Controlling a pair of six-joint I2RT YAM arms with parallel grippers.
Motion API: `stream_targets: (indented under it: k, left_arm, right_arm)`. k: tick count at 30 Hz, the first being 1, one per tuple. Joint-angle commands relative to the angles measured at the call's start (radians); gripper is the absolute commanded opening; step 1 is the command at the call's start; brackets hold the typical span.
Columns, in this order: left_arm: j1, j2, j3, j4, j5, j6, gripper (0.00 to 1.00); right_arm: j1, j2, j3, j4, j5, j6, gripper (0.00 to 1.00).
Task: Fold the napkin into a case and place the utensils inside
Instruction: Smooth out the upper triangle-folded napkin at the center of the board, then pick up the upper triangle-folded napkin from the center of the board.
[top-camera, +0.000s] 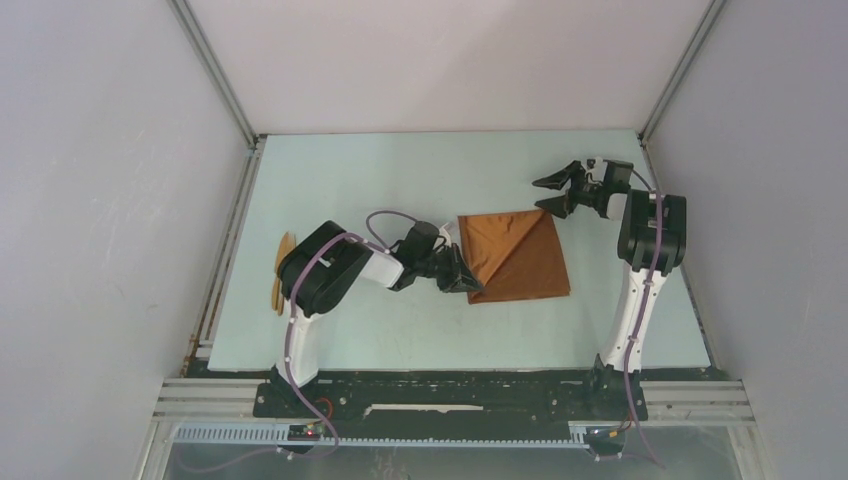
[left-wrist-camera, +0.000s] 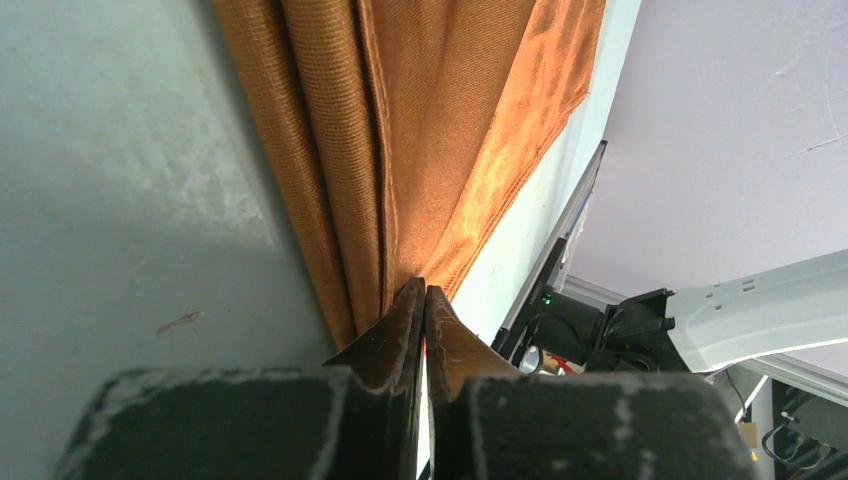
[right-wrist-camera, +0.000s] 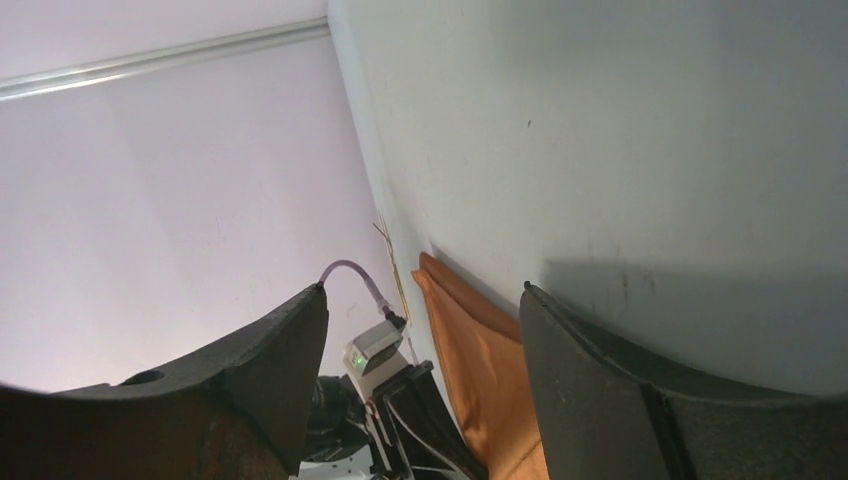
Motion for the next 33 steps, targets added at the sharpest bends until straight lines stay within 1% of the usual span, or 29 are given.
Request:
stream_targets:
  k: [1, 4, 6, 9, 11, 12, 13, 14, 16, 17, 19, 21, 23, 24, 25, 28, 30, 33]
  left_arm:
    - [0.007, -0.012, -0.043, -0.119, -0.056, 0.039, 0.07]
    - [0.006, -0.037, -0.035, -0.122, -0.048, 0.045, 0.10]
    - [0.004, -0.053, -0.016, -0.123, -0.033, 0.044, 0.15]
    - [-0.005, -0.094, 0.030, -0.138, -0.015, 0.041, 0.24]
    - [-0.011, -0.122, 0.065, -0.146, -0.004, 0.030, 0.33]
    - [-0.014, -0.139, 0.081, -0.147, 0.009, 0.021, 0.38]
    - [-0.017, -0.154, 0.096, -0.148, 0.015, 0.016, 0.40]
    - [-0.020, -0.177, 0.110, -0.152, 0.021, 0.013, 0.43]
    - [-0.019, -0.227, 0.133, -0.175, 0.026, 0.017, 0.47]
    - [-0.015, -0.252, 0.147, -0.199, 0.029, 0.031, 0.48]
    - [-0.003, -0.303, 0.168, -0.250, 0.025, 0.058, 0.52]
    - [0.012, -0.340, 0.185, -0.299, 0.019, 0.087, 0.55]
    - [0.029, -0.361, 0.198, -0.333, 0.021, 0.106, 0.57]
    - [0.038, -0.369, 0.199, -0.339, 0.024, 0.109, 0.57]
    - [0.048, -0.383, 0.195, -0.344, 0.025, 0.108, 0.58]
    - [0.082, -0.446, 0.166, -0.374, 0.015, 0.124, 0.58]
    - [0.108, -0.505, 0.140, -0.450, -0.020, 0.170, 0.59]
    - [0.163, -0.610, 0.093, -0.585, -0.083, 0.252, 0.59]
  right_arm:
    - [-0.020, 0.070, 0.031, -0.082, 0.077, 0.059, 0.78]
    - [-0.032, 0.070, 0.099, -0.120, 0.072, 0.033, 0.78]
    - [-0.038, 0.063, 0.187, -0.182, 0.043, -0.017, 0.78]
    - [-0.049, 0.015, 0.350, -0.447, 0.065, -0.194, 0.79]
    - [-0.050, -0.063, 0.412, -0.627, 0.149, -0.322, 0.82]
    - [-0.049, -0.114, 0.419, -0.720, 0.205, -0.374, 0.83]
    - [-0.048, -0.171, 0.411, -0.776, 0.259, -0.422, 0.84]
    - [-0.044, -0.227, 0.382, -0.810, 0.305, -0.458, 0.85]
    - [-0.027, -0.352, 0.239, -0.808, 0.357, -0.493, 0.86]
    - [-0.014, -0.439, 0.156, -0.790, 0.364, -0.498, 0.86]
    - [0.025, -0.555, -0.016, -0.719, 0.346, -0.484, 0.86]
    - [0.068, -0.657, -0.181, -0.617, 0.286, -0.446, 0.86]
    - [0.138, -0.733, -0.305, -0.552, 0.262, -0.430, 0.86]
    - [0.175, -0.766, -0.346, -0.549, 0.276, -0.451, 0.86]
    - [0.217, -0.796, -0.379, -0.565, 0.328, -0.496, 0.86]
    - [0.361, -0.858, -0.415, -0.683, 0.584, -0.587, 0.85]
    - [0.445, -0.881, -0.416, -0.766, 0.775, -0.598, 0.83]
    - [0.589, -0.905, -0.417, -0.824, 0.970, -0.569, 0.78]
